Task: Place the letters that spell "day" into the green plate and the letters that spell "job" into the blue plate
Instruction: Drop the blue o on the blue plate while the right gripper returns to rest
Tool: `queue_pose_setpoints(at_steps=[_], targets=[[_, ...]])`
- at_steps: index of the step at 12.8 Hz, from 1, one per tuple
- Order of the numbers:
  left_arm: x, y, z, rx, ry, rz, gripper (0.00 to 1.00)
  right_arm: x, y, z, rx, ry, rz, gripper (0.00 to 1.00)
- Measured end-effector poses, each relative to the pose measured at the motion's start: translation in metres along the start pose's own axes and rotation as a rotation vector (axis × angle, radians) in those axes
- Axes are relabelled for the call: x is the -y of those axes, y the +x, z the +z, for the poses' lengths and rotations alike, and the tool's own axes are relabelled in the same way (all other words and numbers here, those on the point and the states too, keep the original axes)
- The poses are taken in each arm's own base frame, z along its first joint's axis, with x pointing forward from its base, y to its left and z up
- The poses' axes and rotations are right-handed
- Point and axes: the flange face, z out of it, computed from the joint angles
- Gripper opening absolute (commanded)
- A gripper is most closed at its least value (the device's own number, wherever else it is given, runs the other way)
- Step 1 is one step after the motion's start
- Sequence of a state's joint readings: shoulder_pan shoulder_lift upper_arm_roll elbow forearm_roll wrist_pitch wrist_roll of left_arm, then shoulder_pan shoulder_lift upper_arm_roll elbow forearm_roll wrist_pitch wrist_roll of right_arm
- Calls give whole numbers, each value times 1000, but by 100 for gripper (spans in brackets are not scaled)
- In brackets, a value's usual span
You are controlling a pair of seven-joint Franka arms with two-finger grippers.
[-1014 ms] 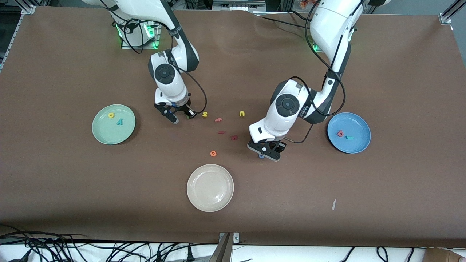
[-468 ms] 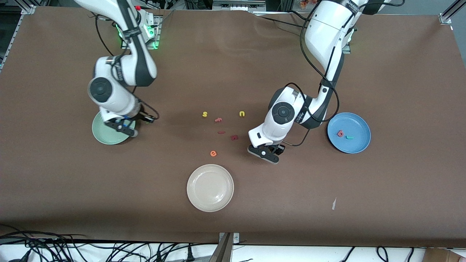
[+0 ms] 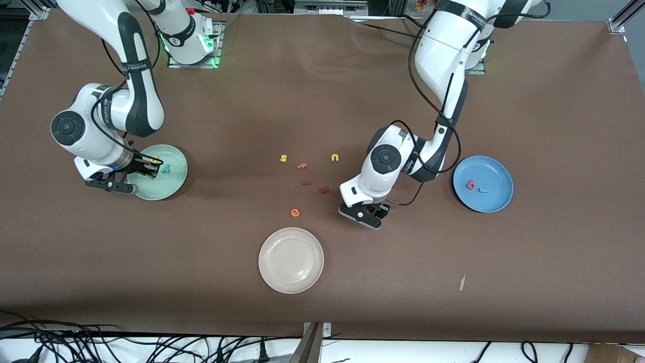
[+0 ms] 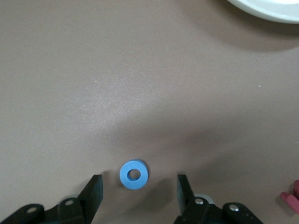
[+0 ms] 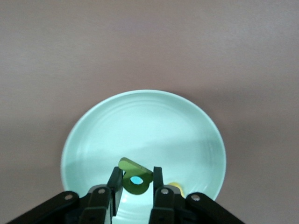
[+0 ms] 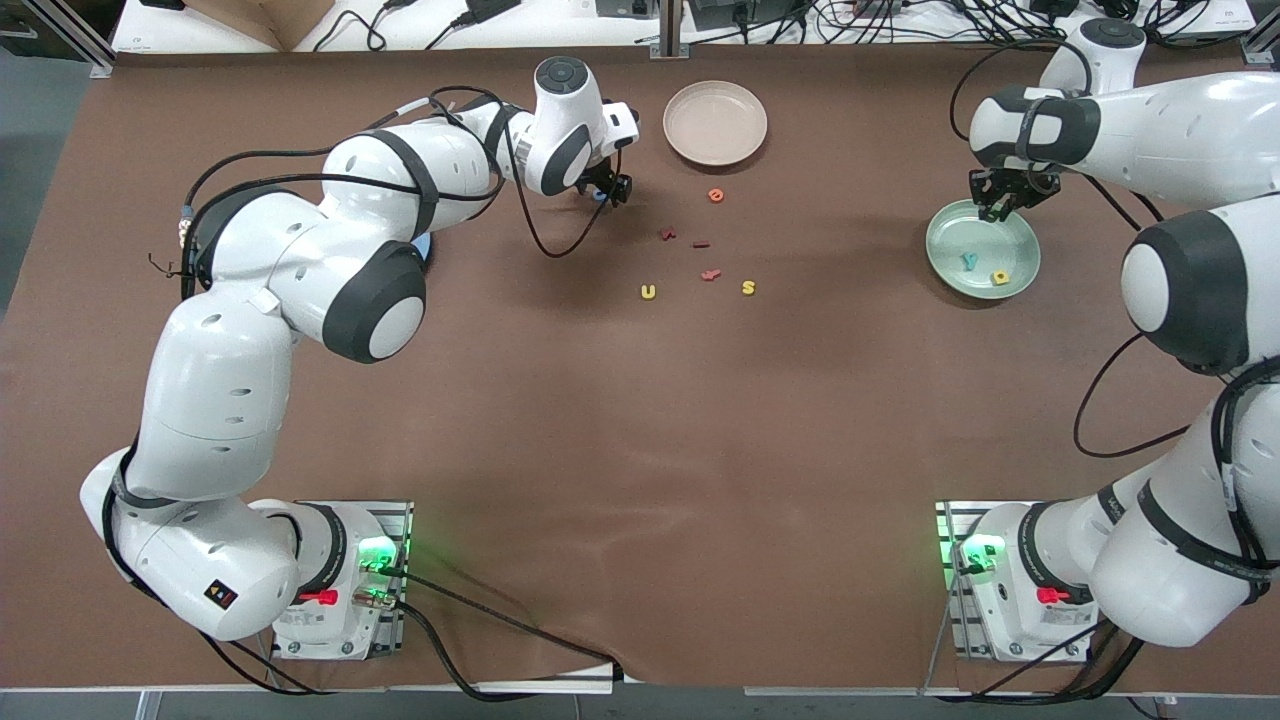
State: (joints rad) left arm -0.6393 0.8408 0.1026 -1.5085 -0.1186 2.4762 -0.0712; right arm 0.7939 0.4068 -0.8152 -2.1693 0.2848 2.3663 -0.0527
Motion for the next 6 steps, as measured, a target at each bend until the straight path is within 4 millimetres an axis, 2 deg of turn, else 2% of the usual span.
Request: queue_pose_setpoints(at_steps=[1, 2, 3, 4, 6], targets=[[0, 0, 0, -1, 1, 0, 73, 2, 0, 9, 8, -18, -5, 17], [1, 1, 0, -6, 1, -1, 73, 2, -1, 17, 17, -35, -6, 34], [1, 1, 1, -11, 2, -1, 73, -1, -1, 24, 25, -50, -3, 85], [2, 1, 2, -12, 2, -1, 72, -5, -1, 29, 29, -59, 3, 100], [3, 1, 7, -20, 5, -2, 71, -6, 1, 29, 28, -62, 5, 100]])
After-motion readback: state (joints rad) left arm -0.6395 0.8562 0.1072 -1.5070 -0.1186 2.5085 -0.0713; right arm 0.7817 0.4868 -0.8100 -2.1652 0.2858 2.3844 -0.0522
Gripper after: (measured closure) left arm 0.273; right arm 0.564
